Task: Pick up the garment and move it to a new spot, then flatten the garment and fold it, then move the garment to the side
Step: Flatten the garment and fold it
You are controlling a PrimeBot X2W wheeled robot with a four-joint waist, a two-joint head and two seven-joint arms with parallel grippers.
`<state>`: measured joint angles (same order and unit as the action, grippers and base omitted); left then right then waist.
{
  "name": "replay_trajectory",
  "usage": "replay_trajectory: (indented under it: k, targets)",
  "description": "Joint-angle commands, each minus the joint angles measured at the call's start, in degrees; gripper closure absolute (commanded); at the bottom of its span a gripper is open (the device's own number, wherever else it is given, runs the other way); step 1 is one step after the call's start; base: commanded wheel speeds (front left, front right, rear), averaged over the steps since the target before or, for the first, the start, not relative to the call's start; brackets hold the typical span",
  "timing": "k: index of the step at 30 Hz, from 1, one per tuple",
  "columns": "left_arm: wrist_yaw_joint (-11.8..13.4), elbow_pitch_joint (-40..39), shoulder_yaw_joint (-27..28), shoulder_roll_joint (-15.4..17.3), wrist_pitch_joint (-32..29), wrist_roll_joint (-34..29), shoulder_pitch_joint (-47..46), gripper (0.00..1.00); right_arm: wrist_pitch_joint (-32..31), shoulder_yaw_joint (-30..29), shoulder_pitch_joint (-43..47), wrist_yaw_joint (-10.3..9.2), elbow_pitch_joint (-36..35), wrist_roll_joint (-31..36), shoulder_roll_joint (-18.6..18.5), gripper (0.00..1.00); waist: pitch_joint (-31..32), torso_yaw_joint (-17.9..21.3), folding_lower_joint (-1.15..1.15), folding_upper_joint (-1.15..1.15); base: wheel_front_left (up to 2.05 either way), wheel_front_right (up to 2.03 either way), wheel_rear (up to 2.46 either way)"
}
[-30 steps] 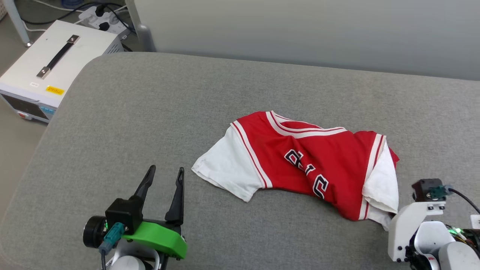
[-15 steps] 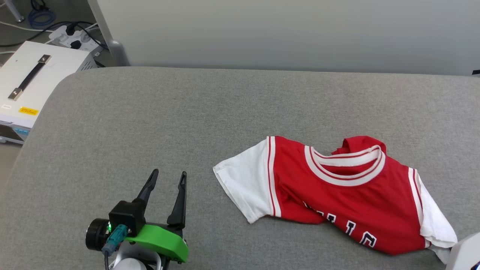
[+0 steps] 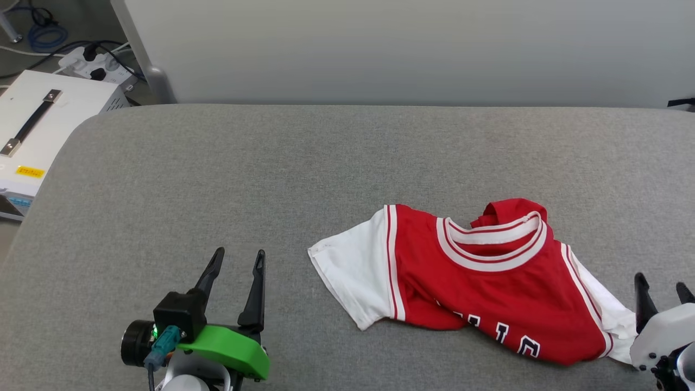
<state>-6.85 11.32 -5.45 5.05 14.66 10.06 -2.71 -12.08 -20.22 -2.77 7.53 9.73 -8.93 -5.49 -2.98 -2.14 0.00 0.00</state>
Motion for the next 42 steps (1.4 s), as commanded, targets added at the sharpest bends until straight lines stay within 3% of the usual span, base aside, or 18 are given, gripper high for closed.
replay_trajectory:
  k: [1, 6, 10, 20, 26, 30, 39, 41, 42]
  targets:
    - [-0.36, 0.23, 0.02, -0.46, 0.34, 0.66, -0.01, 0.00, 1.78, 0.93, 0.22, -0.04, -1.21, -0.46, 0.01, 0.00, 0.11, 0.32, 0.00, 0.00, 0.00, 0.00, 0.00]
    - [-0.55, 1.77, -2.51, 0.07, -0.05, 2.62, -1.62, 0.00, 8.87, 6.31, 2.24, -0.04, -6.51, -1.99, 0.88, 0.00, -1.79, 2.55, 0.00, 0.00, 0.00, 0.00, 0.00]
    - [-0.61, 2.52, -7.54, 3.41, -5.92, 3.92, -6.18, 0.00, 9.97, 8.00, 1.78, -0.04, -8.62, -1.96, 1.11, 0.00, -3.53, 3.90, 0.00, 0.00, 0.00, 0.00, 0.00]
    - [-0.63, 4.95, -20.73, 13.55, -38.88, 17.87, -23.76, 0.00, 10.33, 10.69, 0.18, -0.04, -12.97, -1.21, 1.87, 0.00, -7.97, 7.53, 0.00, 0.00, 0.00, 0.00, 0.00]
    - [-0.63, 8.66, -23.46, 16.56, -51.77, 24.21, -29.37, 0.00, 11.18, 11.85, -0.51, -0.04, -13.35, -1.07, 2.32, 0.00, -10.26, 9.80, 0.00, 0.00, 0.00, 0.00, 0.00]
    - [-0.63, 11.63, -24.69, 17.79, -54.69, 24.62, -30.85, 0.00, 12.20, 12.22, -1.09, -0.04, -12.27, -1.29, 2.44, 0.00, -11.37, 10.82, 0.00, 0.00, 0.00, 0.00, 0.00]
    - [-0.62, 15.87, -29.90, 18.46, -54.04, 24.04, -30.47, 0.00, 13.58, 12.76, -2.10, -0.04, -10.99, -1.26, 2.55, 0.00, -12.90, 11.94, 0.00, 0.00, 0.00, 0.00, 0.00]
    - [-0.62, 16.15, -31.26, 18.37, -54.79, 25.77, -29.79, 0.78, 13.61, 12.74, -2.16, -0.04, -10.65, -1.07, 2.56, 0.00, -12.83, 11.85, 0.00, 0.00, 0.00, 0.00, 0.00]
    - [-0.62, 16.07, -31.53, 18.50, -54.69, 26.65, -29.56, 1.00, 13.56, 12.79, -2.17, -0.04, -10.46, -0.96, 2.56, 0.00, -12.66, 11.73, 0.00, 0.00, 0.00, 0.00, 0.00]
